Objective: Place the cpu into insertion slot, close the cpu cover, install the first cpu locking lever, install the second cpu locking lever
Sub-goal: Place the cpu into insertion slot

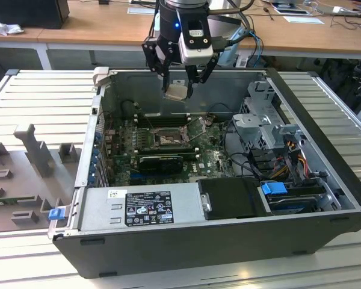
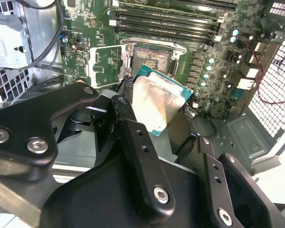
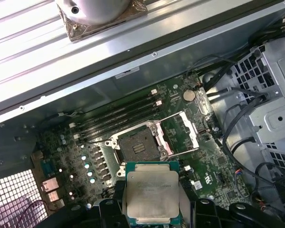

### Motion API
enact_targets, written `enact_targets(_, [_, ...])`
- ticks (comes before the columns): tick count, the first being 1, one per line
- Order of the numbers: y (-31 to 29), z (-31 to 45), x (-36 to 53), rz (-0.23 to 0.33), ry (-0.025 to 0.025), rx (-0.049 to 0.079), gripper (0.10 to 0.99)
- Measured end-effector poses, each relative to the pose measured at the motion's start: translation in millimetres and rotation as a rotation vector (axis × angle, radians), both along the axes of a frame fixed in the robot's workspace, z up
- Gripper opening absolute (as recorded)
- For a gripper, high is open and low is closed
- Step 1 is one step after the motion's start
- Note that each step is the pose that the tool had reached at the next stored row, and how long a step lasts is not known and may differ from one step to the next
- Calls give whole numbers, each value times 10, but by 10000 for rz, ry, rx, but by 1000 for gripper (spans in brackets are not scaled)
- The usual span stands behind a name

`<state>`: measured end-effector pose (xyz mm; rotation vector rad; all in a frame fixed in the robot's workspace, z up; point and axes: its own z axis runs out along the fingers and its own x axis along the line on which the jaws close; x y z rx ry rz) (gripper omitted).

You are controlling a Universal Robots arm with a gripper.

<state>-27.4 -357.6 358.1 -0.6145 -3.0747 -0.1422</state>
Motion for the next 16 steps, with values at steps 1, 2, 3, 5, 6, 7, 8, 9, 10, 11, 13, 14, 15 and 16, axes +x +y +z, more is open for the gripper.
enact_targets(1, [0,0,0,-24,0,0,529])
enact_targets(2, [0,0,0,-58,0,0,529])
enact_targets(3, [0,-1,0,-108,0,0,529])
enact_targets(5, [0,-1,0,-193,0,0,529])
enact_targets(6, [0,-1,0,-226,0,0,529])
enact_targets(7, [0,-1,0,-251,-1,0,529])
enact_targets(8, [0,-1,0,-289,0,0,529])
enact_targets(9, [0,-1,0,-314,0,0,529])
enact_targets(10, [0,-2,0,-336,-1,0,529])
enact_targets(11, [0,-2,0,-379,0,0,529])
enact_targets(13, [0,-2,0,-426,0,1,529])
enact_targets(14, [0,-2,0,-463,0,0,529])
enact_targets(15, [0,-2,0,-487,-1,0,529])
enact_targets(16, [0,-2,0,-507,0,0,529])
